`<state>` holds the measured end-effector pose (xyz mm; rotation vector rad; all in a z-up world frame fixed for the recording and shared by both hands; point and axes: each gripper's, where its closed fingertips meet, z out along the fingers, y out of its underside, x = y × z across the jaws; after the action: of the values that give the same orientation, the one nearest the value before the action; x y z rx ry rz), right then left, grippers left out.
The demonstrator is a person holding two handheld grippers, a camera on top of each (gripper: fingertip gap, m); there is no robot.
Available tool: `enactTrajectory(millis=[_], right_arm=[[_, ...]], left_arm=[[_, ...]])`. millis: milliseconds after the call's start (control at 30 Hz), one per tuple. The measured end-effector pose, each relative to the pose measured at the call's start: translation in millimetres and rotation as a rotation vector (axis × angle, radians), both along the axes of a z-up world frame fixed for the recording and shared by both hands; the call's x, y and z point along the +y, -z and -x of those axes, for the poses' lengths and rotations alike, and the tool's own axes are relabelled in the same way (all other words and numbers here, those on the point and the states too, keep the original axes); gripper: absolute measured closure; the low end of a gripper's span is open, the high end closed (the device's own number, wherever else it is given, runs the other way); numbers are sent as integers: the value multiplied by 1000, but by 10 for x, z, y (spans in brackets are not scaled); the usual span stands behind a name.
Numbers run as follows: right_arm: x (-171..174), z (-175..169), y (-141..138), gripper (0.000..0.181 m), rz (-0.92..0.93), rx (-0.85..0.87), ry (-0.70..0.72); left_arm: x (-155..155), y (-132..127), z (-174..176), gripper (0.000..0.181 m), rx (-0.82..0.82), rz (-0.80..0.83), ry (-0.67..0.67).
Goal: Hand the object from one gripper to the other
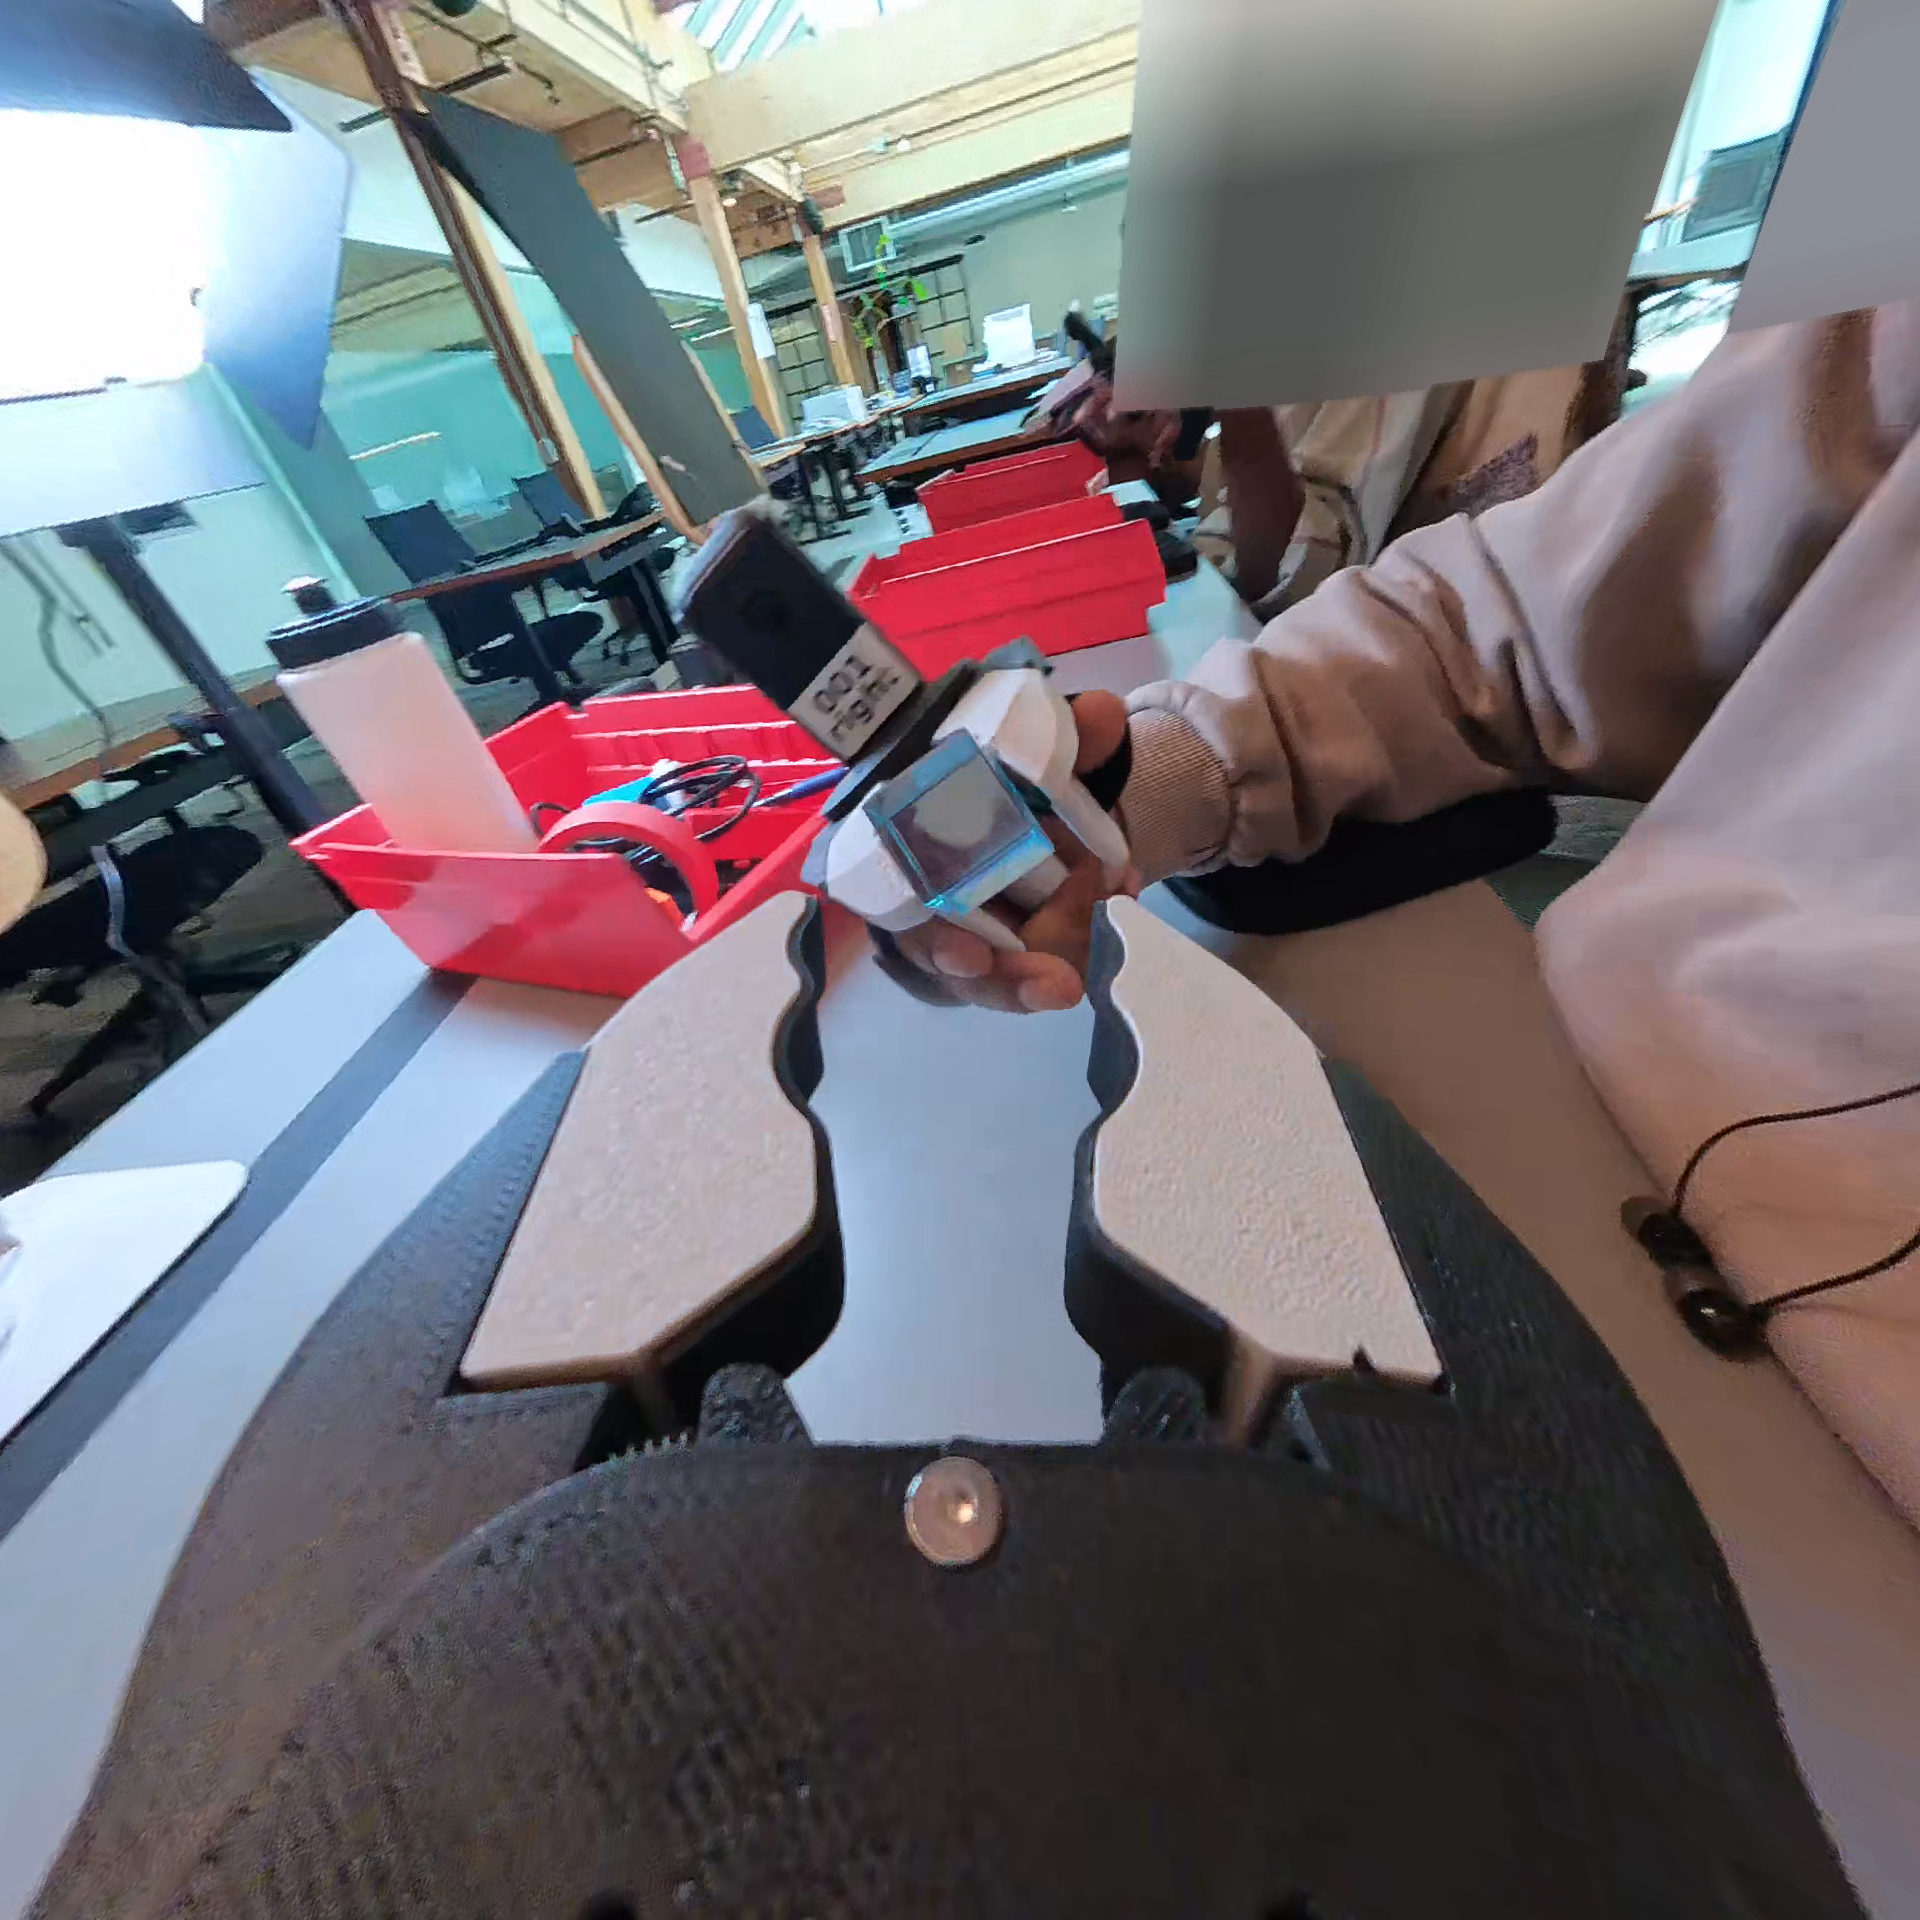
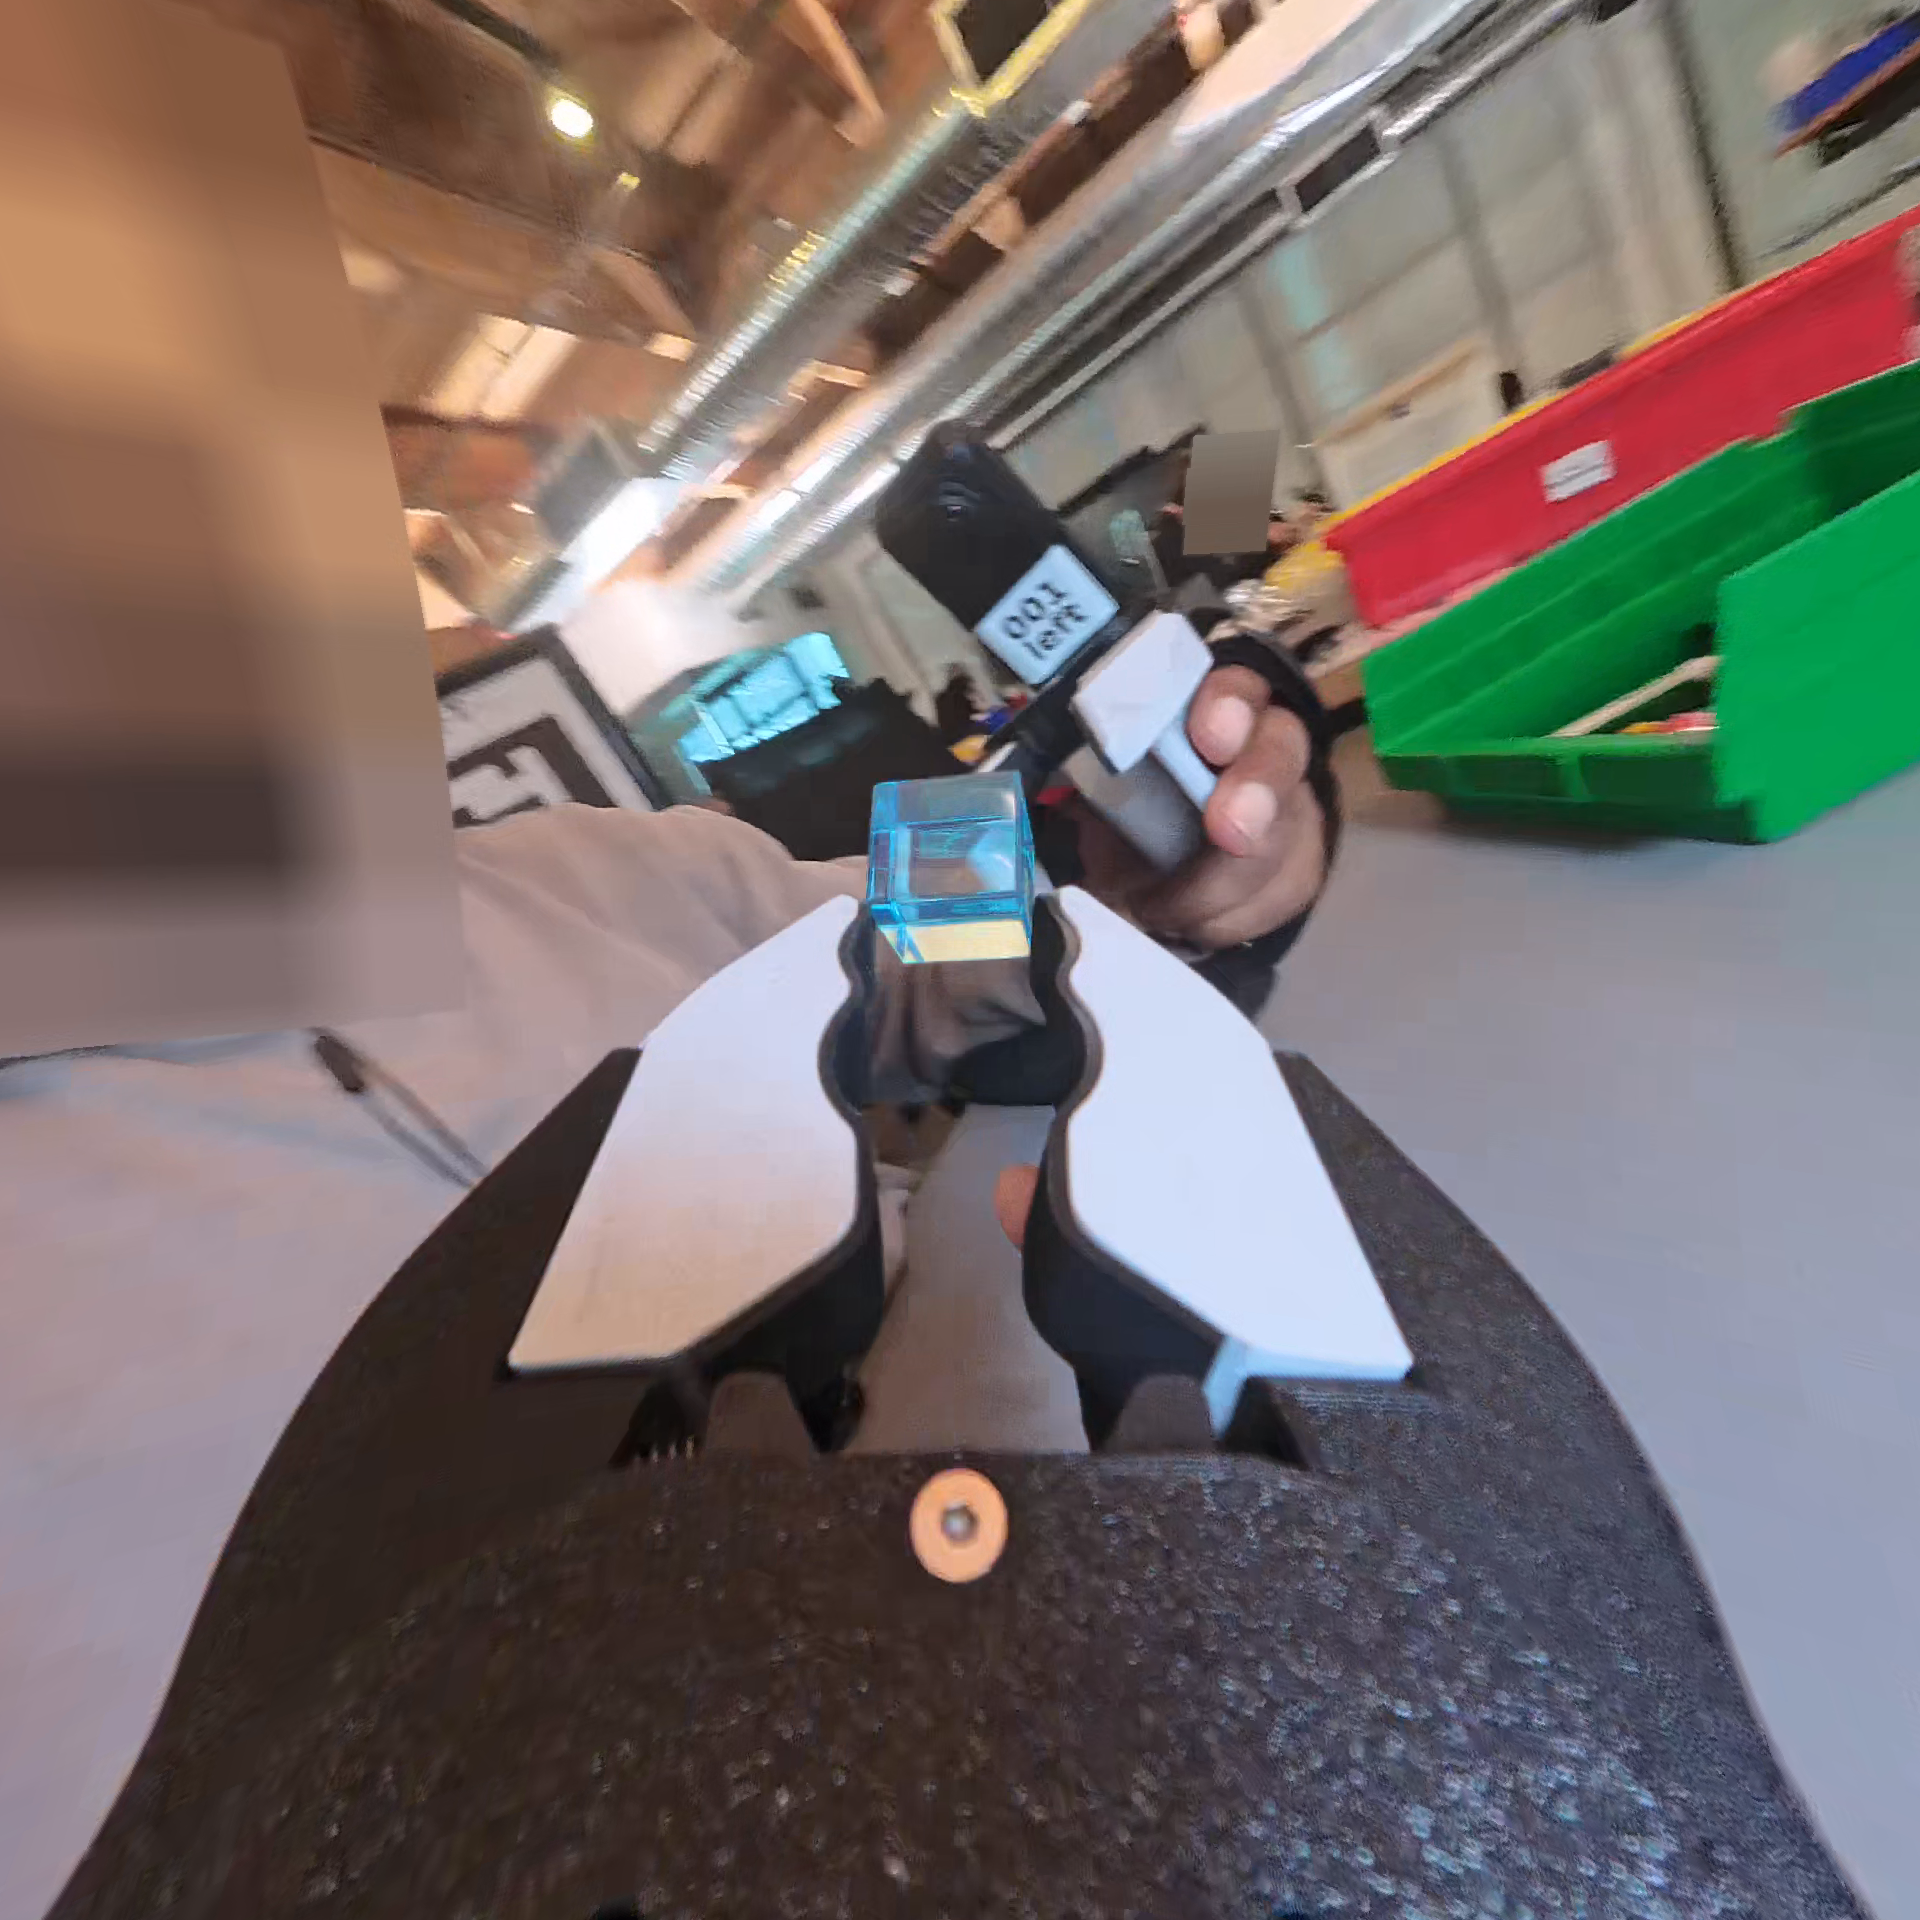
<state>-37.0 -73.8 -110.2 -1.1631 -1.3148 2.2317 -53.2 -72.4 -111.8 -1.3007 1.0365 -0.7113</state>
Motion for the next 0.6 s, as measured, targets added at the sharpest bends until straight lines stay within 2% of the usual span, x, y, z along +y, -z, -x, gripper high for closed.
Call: enactTrajectory(millis=[100,200,300,433,533,600], right_arm=[[-91,-16,12,153,29,27,-60],[-200,-38,-47,153,79,65,-128],[-318,-52,-50,152,107,70,-201],[-313,-48,-55,152,142,67,-211],[-353,-88,-69,153,183,71,-266],[-444,-114,-65,153,188,70,-314]], left_arm=[[-66,-26,-72,133,-62,46,59],[-138,19,-198,136,-56,49,99],[-229,-29,-263,152,-67,19,133],[-235,-32,-251,154,-90,84,156],[-215,-119,-248,144,-142,29,126],[-278,-123,-276,137,-123,6,154]])
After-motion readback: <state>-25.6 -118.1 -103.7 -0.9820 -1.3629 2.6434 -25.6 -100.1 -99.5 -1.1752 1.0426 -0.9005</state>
